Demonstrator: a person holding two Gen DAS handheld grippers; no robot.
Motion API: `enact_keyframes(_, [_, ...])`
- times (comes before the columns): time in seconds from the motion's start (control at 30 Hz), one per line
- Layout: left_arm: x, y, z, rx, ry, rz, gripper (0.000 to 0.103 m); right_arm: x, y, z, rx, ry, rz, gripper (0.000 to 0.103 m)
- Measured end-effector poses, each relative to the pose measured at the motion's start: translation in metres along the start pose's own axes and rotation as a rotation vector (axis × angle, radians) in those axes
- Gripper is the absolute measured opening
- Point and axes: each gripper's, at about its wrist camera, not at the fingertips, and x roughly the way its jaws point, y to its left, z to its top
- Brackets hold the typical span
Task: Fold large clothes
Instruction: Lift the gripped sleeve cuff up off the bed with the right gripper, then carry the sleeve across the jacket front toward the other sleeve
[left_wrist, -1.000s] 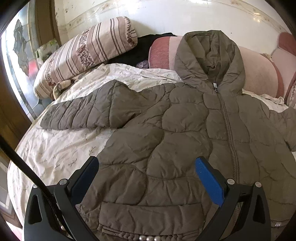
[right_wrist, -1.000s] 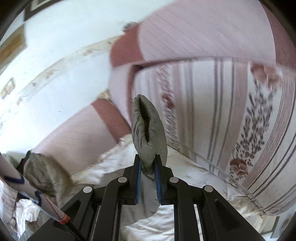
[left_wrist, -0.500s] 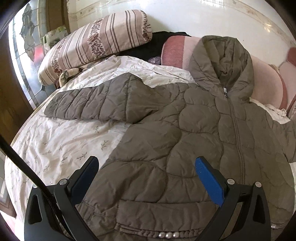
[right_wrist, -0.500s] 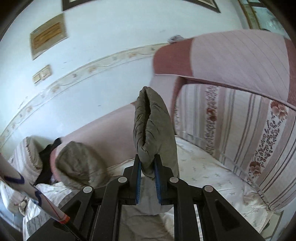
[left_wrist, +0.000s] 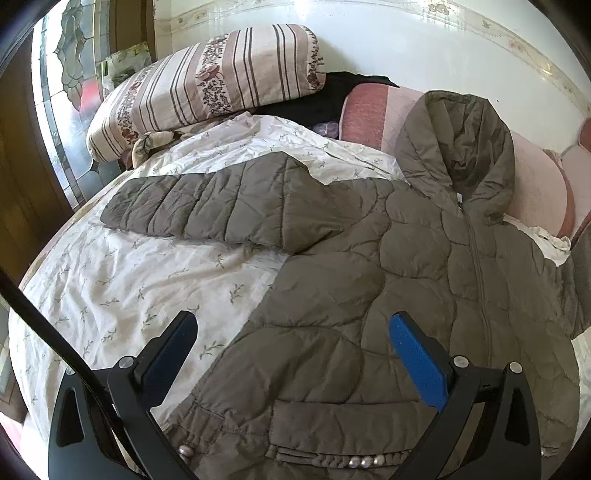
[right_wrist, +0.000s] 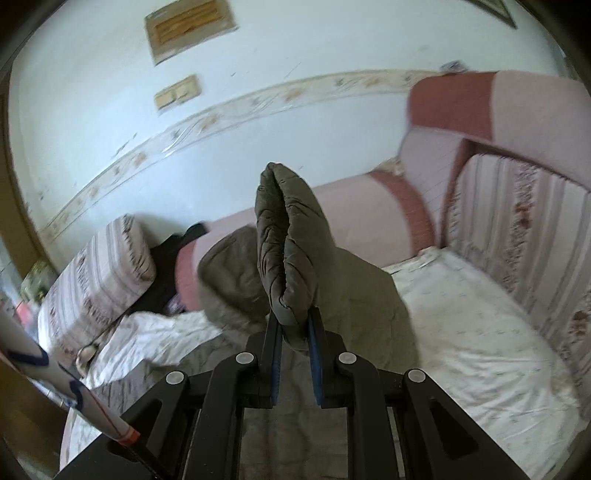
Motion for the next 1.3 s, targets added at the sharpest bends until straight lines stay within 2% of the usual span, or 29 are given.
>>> enact_keyframes(0.13, [0.001, 0.007, 0.001, 0.008, -0.008, 0.023, 0.103, 0.035, 0.020, -0.024, -0.016, 0.067, 0.048, 0.014])
enact_keyframes(0.3, [0.008, 0.019, 0.002, -0.029, 0.017, 0.031, 0.103, 0.077, 0.038, -0.061, -0.015, 0.156, 0.092, 0.014])
enact_keyframes(0.53, [0.014, 0.008, 0.000, 0.001, 0.027, 0.038, 0.103, 0.134, 0.058, -0.121, -0.031, 0.285, 0.130, 0.014])
enact_keyframes(0.77, [0.020, -0.002, 0.000, 0.021, 0.029, 0.052, 0.103, 0.158, 0.076, -0.160, -0.085, 0.342, 0.184, 0.014])
enact_keyframes(0.97, [0.024, -0.008, -0.002, 0.030, 0.028, 0.067, 0.103, 0.166, 0.083, -0.173, -0.110, 0.370, 0.231, 0.015])
enact_keyframes(1.03, [0.025, -0.009, -0.002, 0.032, 0.027, 0.072, 0.103, 0.167, 0.082, -0.175, -0.103, 0.383, 0.248, 0.019])
enact_keyframes(1.1, [0.025, -0.009, -0.003, 0.033, 0.028, 0.073, 0.103, 0.167, 0.078, -0.175, -0.090, 0.402, 0.267, 0.034])
enact_keyframes(1.17, [0.027, -0.011, -0.003, 0.037, 0.033, 0.077, 0.103, 0.160, 0.074, -0.173, -0.083, 0.401, 0.296, 0.041])
enact_keyframes(1.3, [0.031, -0.013, -0.004, 0.039, 0.040, 0.079, 0.103, 0.143, 0.061, -0.157, -0.090, 0.344, 0.323, 0.042])
